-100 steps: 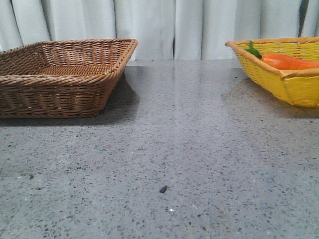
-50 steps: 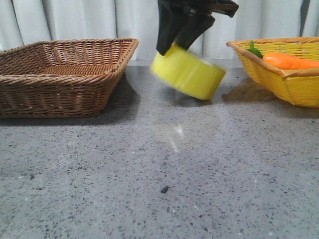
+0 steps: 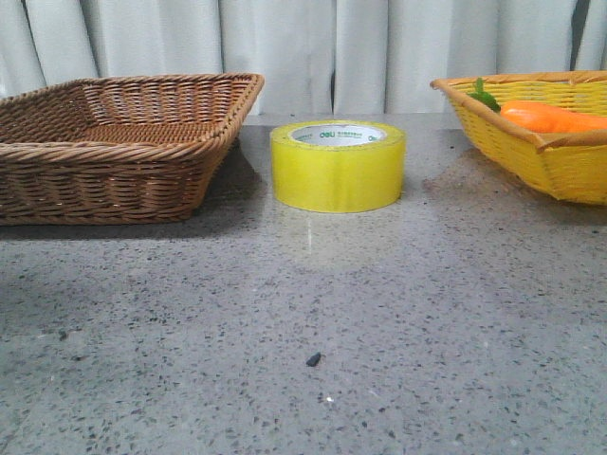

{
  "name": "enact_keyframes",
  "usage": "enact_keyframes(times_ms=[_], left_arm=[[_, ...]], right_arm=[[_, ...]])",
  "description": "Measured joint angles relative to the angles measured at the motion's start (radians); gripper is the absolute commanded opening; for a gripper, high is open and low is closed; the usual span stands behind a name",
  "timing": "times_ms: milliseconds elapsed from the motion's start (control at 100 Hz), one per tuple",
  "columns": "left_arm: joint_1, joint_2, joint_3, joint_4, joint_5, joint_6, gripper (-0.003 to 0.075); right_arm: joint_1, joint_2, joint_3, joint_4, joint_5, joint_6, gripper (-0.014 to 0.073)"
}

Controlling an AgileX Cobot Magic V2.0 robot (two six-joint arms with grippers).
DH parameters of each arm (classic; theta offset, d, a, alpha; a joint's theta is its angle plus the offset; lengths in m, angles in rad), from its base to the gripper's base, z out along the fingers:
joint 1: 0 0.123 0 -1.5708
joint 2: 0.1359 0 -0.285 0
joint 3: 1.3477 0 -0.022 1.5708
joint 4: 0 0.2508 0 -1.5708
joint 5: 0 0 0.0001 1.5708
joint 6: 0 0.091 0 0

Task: Transfer tape with both arms
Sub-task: 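Lower the left gripper over the tape roll and grasp its rim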

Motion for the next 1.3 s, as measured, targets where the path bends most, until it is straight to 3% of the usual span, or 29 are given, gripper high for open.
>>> enact_keyframes(times_ms=[230,400,470,590,660,820,1110,1300], left_arm=[[-0.149,0.321,-0.231,-0.002,0.015,0.009,0.0176],[-0.191,0.579,-0.453,-0.002,0.093,0.01,0.0165],[-0.192,0.69,-0.556,-0.006,0.161,0.01,0.023],[-0.192,0.886,-0.738,-0.039,0.308,0.01,0.0464],[-0.192,0.986,-0.837,-0.062,0.381,0.01,0.0532],[-0.193,1.151,-0.98,-0.077,0.452,-0.008,0.0531],[-0.193,1.234,-1.001,0.038,0.427,-0.041,0.053],[-0.197,1.269,-1.003,0.044,0.401,-0.043,0.0445]], right_arm=[[0.0,-0.308,0.193,-0.019,0.015,-0.004,-0.0067],[0.0,-0.484,0.354,-0.028,-0.024,-0.008,-0.0067],[0.0,-0.539,0.39,-0.03,-0.033,-0.008,-0.0067],[0.0,-0.588,0.408,-0.034,-0.035,-0.008,-0.0067],[0.0,-0.601,0.41,-0.036,-0.038,-0.008,-0.0067],[0.0,-0.61,0.412,-0.038,-0.039,-0.004,-0.0067],[0.0,-0.61,0.412,-0.044,-0.024,-0.003,-0.0067],[0.0,-0.61,0.412,-0.044,-0.024,-0.001,-0.0067]])
